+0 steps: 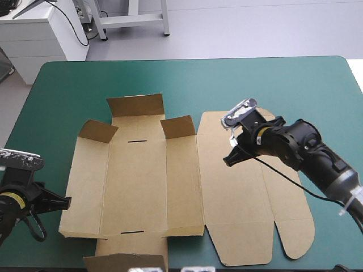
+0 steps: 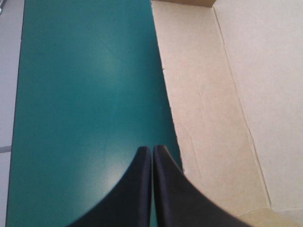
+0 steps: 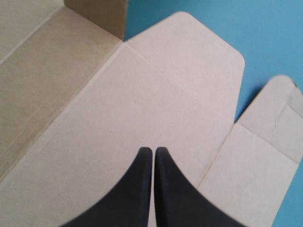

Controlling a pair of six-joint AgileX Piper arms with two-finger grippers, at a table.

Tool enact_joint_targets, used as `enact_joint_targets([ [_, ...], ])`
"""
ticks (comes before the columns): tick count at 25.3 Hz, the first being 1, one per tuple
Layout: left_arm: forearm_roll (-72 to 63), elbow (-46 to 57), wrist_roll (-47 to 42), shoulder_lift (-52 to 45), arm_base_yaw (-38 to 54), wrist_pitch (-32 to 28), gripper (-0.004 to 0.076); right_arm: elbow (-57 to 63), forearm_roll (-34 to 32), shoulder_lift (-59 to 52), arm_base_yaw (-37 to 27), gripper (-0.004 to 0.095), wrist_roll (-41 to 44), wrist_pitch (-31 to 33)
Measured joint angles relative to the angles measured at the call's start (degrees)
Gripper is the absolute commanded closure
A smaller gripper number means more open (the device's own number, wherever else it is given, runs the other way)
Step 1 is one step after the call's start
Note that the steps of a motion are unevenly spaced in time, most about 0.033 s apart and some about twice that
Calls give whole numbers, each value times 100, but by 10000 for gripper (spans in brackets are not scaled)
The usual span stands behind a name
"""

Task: Fold the box

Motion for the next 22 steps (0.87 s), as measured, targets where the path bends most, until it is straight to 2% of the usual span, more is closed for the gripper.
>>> enact_joint_targets([
  [3,86,-33,6,26,0,226,710,557,69,-448,-284,908,75,-58],
  [8,97,-50,133,483,-4,226,709,1189,282,-1086,-712,910,91,-90],
  [14,63,-50,242,1082,38,97,708,1572,491,-1604,-903,910,81,-84],
  [18,-619,-50,992,1435,1072,-153,708,1814,538,-1871,-915,910,71,-54],
  [22,-1876,-50,1774,1706,2304,-335,708,1884,661,-1893,-919,910,77,-36],
])
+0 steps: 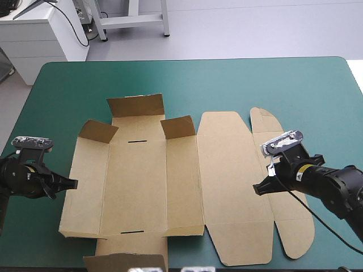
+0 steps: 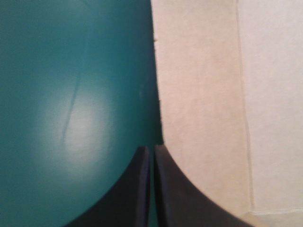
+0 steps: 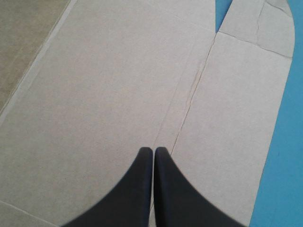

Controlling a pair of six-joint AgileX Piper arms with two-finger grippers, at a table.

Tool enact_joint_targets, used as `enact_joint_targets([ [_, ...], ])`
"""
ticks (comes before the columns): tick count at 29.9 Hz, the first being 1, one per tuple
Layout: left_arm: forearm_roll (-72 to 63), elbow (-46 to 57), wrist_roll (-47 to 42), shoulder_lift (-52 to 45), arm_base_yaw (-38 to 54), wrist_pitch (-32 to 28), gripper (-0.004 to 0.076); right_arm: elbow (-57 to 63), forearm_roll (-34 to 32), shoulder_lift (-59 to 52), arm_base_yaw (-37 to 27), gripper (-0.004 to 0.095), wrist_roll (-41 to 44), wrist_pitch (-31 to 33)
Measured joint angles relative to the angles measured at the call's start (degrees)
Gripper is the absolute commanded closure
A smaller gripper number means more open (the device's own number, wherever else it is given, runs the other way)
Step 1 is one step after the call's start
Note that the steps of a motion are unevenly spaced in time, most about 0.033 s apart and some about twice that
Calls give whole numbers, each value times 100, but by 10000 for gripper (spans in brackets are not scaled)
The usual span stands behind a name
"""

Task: Fold the box

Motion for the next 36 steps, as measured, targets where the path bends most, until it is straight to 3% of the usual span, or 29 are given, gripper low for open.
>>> enact_joint_targets([
  [3,-897,0,591,287,599,107,708,7,147,0,-8,910,-6,-1],
  [9,-1795,0,911,791,1472,419,709,7,462,0,-8,910,-24,-1],
  [20,-1228,0,527,881,1649,441,692,7,845,0,-8,910,-442,57],
  [23,-1234,0,523,941,1649,451,607,7,865,0,-8,910,-518,61],
  [29,-1238,0,500,1146,1649,451,309,7,865,0,-8,910,-558,117],
  [31,-1245,0,453,1225,1649,451,268,7,859,0,-8,910,-576,141],
  [36,-1354,0,387,1542,1570,439,267,7,859,0,-8,910,-598,167],
])
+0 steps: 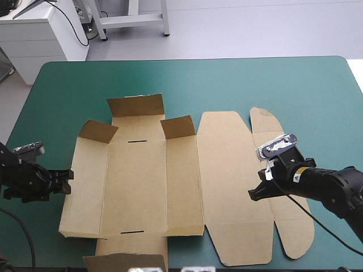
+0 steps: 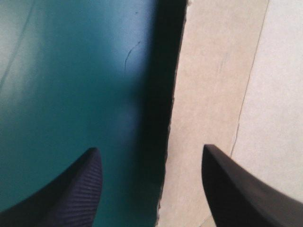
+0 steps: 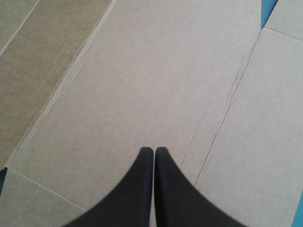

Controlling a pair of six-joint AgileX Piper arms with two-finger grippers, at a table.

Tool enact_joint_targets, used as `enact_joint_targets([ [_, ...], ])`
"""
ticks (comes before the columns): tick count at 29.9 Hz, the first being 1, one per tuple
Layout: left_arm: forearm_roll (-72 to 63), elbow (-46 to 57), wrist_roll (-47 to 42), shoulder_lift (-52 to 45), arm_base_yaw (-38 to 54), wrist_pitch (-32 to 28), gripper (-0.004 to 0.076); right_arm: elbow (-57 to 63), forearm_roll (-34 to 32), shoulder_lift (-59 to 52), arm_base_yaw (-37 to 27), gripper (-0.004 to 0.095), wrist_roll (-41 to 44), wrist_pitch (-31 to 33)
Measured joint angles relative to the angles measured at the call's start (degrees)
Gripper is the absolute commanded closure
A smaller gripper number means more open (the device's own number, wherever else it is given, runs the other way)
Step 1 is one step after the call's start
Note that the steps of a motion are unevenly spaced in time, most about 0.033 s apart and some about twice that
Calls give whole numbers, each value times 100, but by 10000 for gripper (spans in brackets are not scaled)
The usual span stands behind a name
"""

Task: Fold the box

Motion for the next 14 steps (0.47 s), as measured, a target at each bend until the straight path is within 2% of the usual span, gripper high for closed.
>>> enact_joint_targets([
  [9,-1003,-7,407,544,-196,-56,267,0,0,0,0,910,-18,12],
  [14,-985,-7,460,745,-506,-76,266,0,0,0,0,910,-18,12],
])
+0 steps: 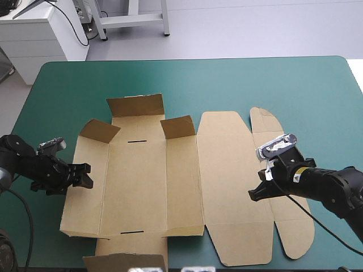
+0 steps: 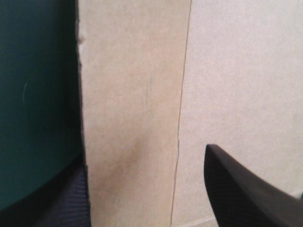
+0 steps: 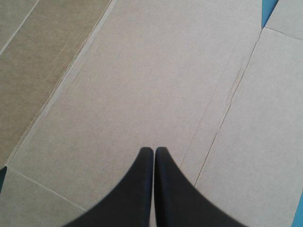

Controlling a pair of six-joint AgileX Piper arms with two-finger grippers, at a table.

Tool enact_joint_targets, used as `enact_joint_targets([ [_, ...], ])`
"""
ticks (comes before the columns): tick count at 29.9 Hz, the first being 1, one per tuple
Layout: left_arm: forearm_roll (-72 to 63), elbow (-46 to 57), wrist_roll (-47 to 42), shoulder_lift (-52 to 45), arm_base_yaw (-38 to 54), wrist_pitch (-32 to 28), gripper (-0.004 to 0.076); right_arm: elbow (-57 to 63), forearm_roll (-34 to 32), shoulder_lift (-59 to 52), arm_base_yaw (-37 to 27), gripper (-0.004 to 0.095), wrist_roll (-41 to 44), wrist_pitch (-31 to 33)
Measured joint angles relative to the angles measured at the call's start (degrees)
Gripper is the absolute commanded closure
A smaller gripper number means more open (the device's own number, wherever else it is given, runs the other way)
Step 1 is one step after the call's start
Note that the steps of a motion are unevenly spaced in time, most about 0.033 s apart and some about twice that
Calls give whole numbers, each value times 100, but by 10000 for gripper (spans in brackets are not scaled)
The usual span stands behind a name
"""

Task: Fold the box

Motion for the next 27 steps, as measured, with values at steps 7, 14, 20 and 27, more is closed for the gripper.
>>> enact_joint_targets([
  [7,-172,0,0,75,-55,-17,267,0,0,0,0,910,0,0],
  [14,-254,661,0,75,-55,-59,267,0,0,0,0,910,0,-10],
  [20,-280,926,46,77,-55,-65,453,0,0,0,0,910,0,-10],
  [27,-414,926,50,53,-55,-81,731,0,0,0,0,910,-7,1],
])
